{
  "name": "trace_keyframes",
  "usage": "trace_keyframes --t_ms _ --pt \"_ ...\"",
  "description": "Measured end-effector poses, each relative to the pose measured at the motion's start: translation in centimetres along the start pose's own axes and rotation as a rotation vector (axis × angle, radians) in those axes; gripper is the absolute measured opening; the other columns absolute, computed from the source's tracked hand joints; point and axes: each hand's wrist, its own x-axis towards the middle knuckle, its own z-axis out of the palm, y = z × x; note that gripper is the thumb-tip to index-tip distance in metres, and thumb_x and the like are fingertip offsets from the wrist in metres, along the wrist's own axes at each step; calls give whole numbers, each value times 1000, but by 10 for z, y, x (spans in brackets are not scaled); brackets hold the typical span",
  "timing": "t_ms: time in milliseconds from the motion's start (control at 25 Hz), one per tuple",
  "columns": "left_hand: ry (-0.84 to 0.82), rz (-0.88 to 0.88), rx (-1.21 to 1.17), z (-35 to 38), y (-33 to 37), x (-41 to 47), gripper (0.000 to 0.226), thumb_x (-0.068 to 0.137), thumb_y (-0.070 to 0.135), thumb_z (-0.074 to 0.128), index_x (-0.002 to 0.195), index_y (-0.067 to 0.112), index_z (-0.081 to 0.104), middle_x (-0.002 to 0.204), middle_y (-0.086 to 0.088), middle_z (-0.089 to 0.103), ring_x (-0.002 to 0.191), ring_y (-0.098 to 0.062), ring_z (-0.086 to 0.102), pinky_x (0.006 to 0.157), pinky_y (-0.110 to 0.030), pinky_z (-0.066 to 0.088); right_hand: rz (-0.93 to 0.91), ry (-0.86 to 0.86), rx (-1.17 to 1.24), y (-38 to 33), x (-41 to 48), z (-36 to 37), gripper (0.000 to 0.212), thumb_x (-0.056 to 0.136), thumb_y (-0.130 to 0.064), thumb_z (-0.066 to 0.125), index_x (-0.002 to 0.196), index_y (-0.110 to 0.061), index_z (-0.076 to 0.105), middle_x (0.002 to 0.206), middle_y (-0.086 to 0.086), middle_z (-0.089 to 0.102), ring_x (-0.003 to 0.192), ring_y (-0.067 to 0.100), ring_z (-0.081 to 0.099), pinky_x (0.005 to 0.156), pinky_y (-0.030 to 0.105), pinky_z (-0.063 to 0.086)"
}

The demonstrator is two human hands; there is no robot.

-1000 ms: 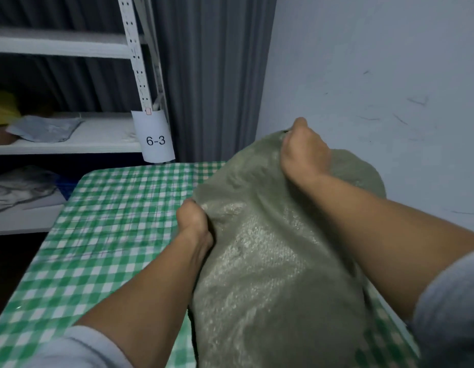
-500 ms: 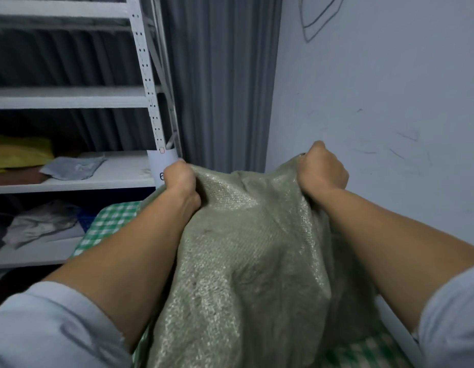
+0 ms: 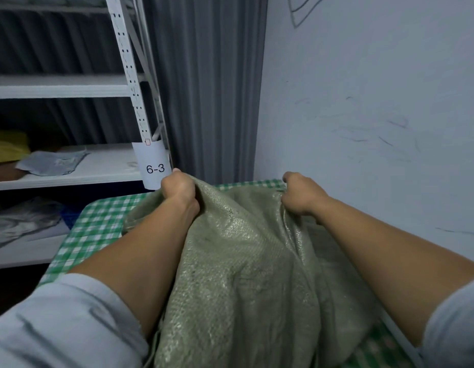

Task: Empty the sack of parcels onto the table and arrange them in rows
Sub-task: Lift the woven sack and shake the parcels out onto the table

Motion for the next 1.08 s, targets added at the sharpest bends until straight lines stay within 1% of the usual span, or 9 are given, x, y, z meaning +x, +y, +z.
trace_keyframes --t_ms 120,240,440,560,680,760,880,960,1080 --pt "11 4 -1 4 -5 5 40 106 26 40 138 4 51 137 -12 57 120 -30 55 108 -43 46 -200 -202 161 -18 -9 -9 43 83 0 65 123 -17 67 127 8 64 113 25 63 95 36 54" --pt "19 11 44 8 -8 4 42 107 27 38 138 2 49 138 -12 55 120 -31 55 106 -44 46 -272 -584 365 -46 -29 -29 45 78 2 71 118 -19 70 113 1 70 97 13 64 85 36 54" --pt "68 47 161 5 -11 3 44 107 28 37 136 -2 51 141 -20 54 125 -37 54 108 -45 44 -331 -816 297 -73 -49 -45 66 74 -14 87 133 -26 58 132 -3 61 116 15 62 92 38 57" --pt "57 44 173 -1 -11 2 46 107 29 37 138 -3 50 142 -20 53 127 -38 53 109 -45 43 -283 -747 118 -88 -58 -34 66 73 -15 90 130 -15 57 118 3 66 106 22 68 82 37 62" --pt "58 30 140 -5 -9 -2 44 107 28 38 138 -1 50 141 -18 54 124 -35 54 107 -43 45 -260 -721 27 -99 -61 -18 21 80 -12 85 84 -9 64 75 5 68 69 22 66 58 29 54" --pt "30 4 119 -11 -8 0 37 105 26 42 131 2 54 136 -16 57 118 -34 57 105 -45 47 -272 -697 -9 -101 -60 -17 32 86 -7 76 66 -14 53 60 6 53 55 21 50 49 27 44" --pt "-97 -49 147 -26 0 8 23 97 24 56 115 10 58 125 -12 63 107 -31 60 102 -46 50 -182 -540 181 -93 -51 -33 22 96 -4 63 76 -11 54 60 7 51 43 15 49 40 23 41" --pt "-157 -70 222 -40 7 17 39 90 29 67 120 6 60 115 -13 67 101 -31 63 95 -45 53 -78 -335 315 -88 -40 -41 18 101 -3 52 83 -4 53 57 12 57 37 17 54 37 25 46" --pt "-289 -9 358 -57 20 10 27 92 28 68 108 7 67 83 -9 63 71 -23 57 69 -33 50 42 10 291 -84 -29 -41 26 100 1 43 76 -1 53 48 11 58 37 20 54 36 17 45"
